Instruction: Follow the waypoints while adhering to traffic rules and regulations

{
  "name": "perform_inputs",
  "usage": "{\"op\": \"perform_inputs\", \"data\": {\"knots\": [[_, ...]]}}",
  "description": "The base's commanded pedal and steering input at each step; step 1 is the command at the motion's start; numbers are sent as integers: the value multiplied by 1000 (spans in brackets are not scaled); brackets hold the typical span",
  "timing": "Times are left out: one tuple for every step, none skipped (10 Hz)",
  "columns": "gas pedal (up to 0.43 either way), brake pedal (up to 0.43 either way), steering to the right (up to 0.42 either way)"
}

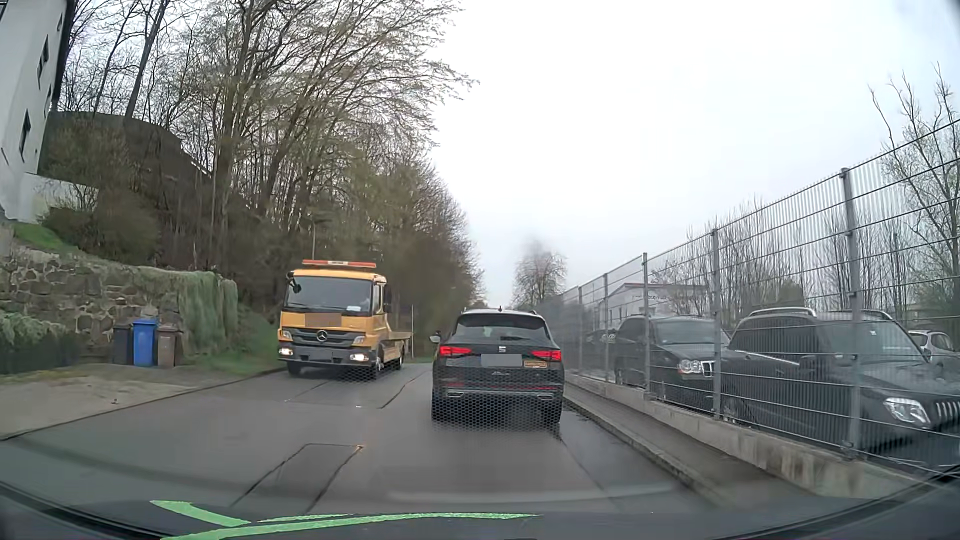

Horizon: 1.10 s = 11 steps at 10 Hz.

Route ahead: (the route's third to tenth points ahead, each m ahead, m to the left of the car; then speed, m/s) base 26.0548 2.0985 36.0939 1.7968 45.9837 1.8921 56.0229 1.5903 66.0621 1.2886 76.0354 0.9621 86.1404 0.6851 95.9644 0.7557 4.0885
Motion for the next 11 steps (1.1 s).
{"op": "perform_inputs", "data": {"knots": [[0,0,-14],[0,0,-14],[0,0,-14],[0,0,-16],[0,0,-18],[0,0,-19],[0,0,-19],[0,0,-19],[0,0,-19],[0,0,-19],[0,0,-19]]}}
